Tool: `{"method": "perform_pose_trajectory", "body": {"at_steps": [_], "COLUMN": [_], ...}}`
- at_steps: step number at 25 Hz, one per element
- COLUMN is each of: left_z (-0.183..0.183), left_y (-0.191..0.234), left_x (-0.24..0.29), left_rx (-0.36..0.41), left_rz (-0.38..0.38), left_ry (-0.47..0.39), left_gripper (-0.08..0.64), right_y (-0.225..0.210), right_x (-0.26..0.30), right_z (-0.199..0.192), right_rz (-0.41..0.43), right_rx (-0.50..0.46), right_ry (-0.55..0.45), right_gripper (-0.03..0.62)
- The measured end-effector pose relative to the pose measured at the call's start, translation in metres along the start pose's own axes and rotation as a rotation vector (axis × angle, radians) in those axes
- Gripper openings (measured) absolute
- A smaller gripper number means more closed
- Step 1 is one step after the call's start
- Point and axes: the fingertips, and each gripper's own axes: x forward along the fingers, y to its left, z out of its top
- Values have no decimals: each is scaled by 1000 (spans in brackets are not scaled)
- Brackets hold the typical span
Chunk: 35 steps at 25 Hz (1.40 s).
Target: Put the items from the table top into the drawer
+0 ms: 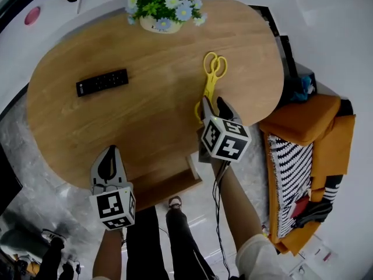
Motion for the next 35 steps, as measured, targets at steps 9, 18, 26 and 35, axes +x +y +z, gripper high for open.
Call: {"method": "perform_pose_trajectory", "body": {"at_steps": [9,18,26,35], "left_z": [2,-3,-8,-14], "left_y": [-1,3,13,10], "left_x": [-3,-11,-20,-32], "left_rx": [8,5,-18,0], "left_rz": [0,-13,2,-12], "left_ry": [-21,-35,-43,-50], "left_gripper": [9,9,9,9], "right_y": [0,-3,2,4], "right_x": [29,38,40,22], "right_z": [-4,-5,-8,-9], "right_rz": [-12,-41,-1,3], "right_rx": [13,0,-33,-142], "right_ry": [52,110,207,203], "right_gripper": [196,174,120,112]}}
